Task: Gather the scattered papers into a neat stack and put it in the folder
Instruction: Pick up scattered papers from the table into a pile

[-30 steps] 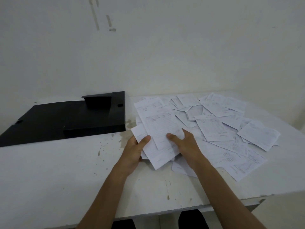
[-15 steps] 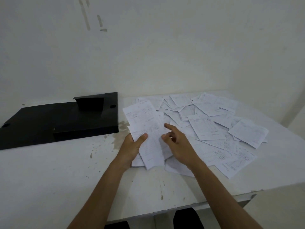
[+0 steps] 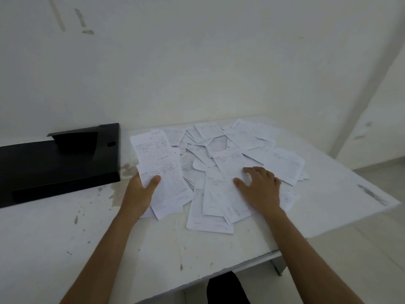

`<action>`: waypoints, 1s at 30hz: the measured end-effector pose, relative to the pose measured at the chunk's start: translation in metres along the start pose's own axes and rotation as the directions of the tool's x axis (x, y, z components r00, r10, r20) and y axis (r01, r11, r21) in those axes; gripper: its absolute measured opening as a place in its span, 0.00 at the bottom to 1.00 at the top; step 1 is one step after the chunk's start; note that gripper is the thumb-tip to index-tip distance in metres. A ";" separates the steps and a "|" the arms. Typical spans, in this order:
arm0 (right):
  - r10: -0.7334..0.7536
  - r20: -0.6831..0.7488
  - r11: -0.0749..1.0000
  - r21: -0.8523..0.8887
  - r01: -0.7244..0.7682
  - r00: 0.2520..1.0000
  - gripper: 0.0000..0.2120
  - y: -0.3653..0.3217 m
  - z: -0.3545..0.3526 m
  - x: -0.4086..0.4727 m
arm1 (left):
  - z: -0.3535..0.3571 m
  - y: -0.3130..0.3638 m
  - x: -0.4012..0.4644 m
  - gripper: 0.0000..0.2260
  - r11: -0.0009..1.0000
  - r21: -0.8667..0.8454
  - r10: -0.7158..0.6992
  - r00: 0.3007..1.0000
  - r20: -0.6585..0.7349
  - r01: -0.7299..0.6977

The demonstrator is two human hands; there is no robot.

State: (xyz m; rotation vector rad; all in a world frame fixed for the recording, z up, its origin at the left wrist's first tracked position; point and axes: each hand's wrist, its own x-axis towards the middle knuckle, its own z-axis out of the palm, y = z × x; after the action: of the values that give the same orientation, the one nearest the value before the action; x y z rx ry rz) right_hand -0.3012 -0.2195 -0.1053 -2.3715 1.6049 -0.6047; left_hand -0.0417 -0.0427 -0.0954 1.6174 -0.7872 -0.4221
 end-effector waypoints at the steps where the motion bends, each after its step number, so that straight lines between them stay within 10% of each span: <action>1: -0.037 -0.008 0.999 0.025 0.037 0.999 0.25 -0.001 0.000 -0.001 | 0.000 -0.001 -0.002 0.16 1.000 0.007 0.002 1.000 -0.002 -0.001; 15: -0.011 0.195 0.997 -0.071 0.026 0.981 0.48 -0.025 -0.007 0.027 | 0.001 0.005 -0.009 0.16 0.999 0.042 0.016 1.000 0.005 -0.017; 24: -0.002 0.095 0.929 0.368 -0.033 0.995 0.21 -0.028 0.000 0.023 | -0.001 0.007 -0.009 0.16 1.000 0.007 -0.008 1.000 -0.003 0.008; 30: -0.009 0.092 0.730 0.681 -0.056 0.996 0.36 -0.026 -0.004 0.025 | -0.002 0.009 -0.003 0.16 0.993 -0.090 -0.068 0.997 0.032 0.070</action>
State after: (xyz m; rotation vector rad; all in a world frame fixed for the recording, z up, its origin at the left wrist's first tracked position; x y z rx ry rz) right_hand -0.2730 -0.2326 -0.0864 -1.7813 1.0934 -0.8852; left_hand -0.0445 -0.0393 -0.0871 1.5595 -0.7252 -0.5249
